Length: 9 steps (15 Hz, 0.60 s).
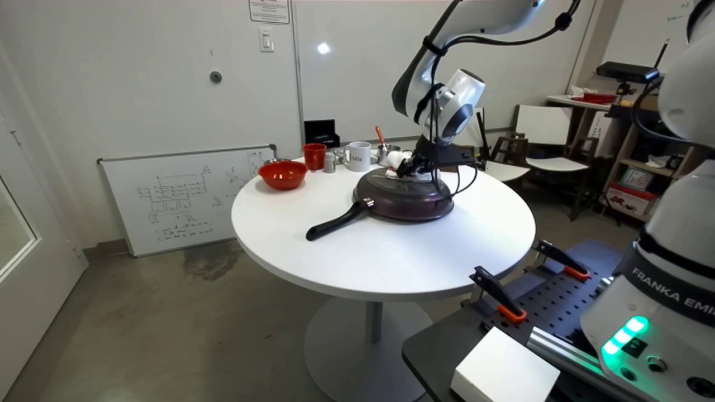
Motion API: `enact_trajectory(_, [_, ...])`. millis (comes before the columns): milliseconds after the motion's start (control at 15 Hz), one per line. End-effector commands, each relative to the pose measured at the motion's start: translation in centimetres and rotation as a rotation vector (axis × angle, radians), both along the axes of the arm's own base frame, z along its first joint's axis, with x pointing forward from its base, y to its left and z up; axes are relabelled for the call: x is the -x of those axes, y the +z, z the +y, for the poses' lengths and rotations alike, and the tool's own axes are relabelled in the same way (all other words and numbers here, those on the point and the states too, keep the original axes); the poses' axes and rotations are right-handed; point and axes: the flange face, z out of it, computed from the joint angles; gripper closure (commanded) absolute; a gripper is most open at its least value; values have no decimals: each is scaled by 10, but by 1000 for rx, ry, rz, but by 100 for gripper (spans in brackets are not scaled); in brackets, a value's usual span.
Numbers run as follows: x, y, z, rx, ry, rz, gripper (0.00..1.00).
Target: Pick the cloth and wipe the bottom of the pan
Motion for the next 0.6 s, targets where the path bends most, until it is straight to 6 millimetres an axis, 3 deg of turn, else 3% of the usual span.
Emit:
enact_trajectory(0, [2,-13,19,4,24,-3,96])
enact_trajectory(200, [-10,7,24,-4,17,-47,97])
enact_trajectory(400, [-22,36,17,0,3,-99,99])
enact_trajectory(533, [-25,44,13,-8,-3,-106,98])
